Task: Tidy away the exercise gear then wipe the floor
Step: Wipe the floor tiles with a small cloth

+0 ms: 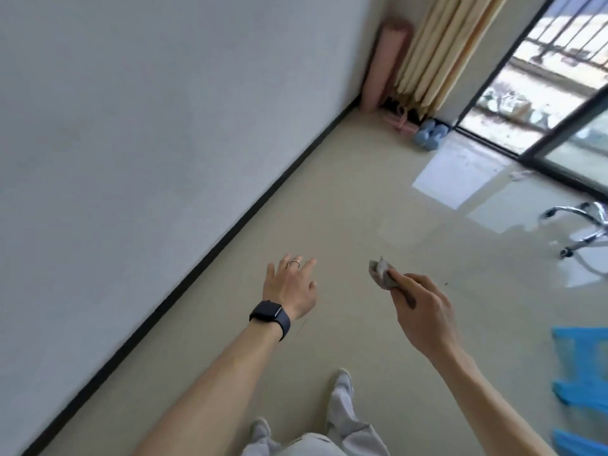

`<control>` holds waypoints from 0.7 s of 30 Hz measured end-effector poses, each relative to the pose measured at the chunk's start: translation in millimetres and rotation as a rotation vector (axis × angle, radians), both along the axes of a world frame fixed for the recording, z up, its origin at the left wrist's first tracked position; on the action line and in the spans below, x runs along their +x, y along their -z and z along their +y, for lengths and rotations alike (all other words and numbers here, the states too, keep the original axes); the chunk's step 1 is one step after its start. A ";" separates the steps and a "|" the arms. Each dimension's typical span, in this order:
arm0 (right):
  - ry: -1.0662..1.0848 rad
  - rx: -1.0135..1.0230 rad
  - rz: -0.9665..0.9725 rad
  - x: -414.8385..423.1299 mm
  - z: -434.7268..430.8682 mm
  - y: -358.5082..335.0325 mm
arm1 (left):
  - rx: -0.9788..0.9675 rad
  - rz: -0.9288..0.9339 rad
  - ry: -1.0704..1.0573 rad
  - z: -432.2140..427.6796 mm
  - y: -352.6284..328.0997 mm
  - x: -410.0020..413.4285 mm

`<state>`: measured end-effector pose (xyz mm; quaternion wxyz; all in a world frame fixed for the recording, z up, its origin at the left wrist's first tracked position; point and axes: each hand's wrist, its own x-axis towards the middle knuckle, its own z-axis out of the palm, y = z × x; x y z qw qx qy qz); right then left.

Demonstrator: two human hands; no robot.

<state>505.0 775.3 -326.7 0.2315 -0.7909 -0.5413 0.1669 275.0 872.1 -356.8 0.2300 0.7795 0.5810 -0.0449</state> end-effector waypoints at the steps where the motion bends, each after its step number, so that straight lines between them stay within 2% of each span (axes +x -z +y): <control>1: 0.067 0.050 -0.004 9.8 -11.1 -15.1 | 0.053 -0.019 0.052 7.4 -20.8 16.3; 5: 0.299 0.214 0.007 56.3 -50.6 -57.8 | 0.219 -0.075 0.270 28.0 -86.8 91.1; 10: 0.526 0.340 -0.031 137.8 -84.7 -92.4 | 0.357 -0.130 0.517 38.5 -133.8 217.2; 21: 0.827 0.386 -0.152 395.7 -137.8 -124.4 | 0.421 -0.200 0.802 25.4 -182.7 546.7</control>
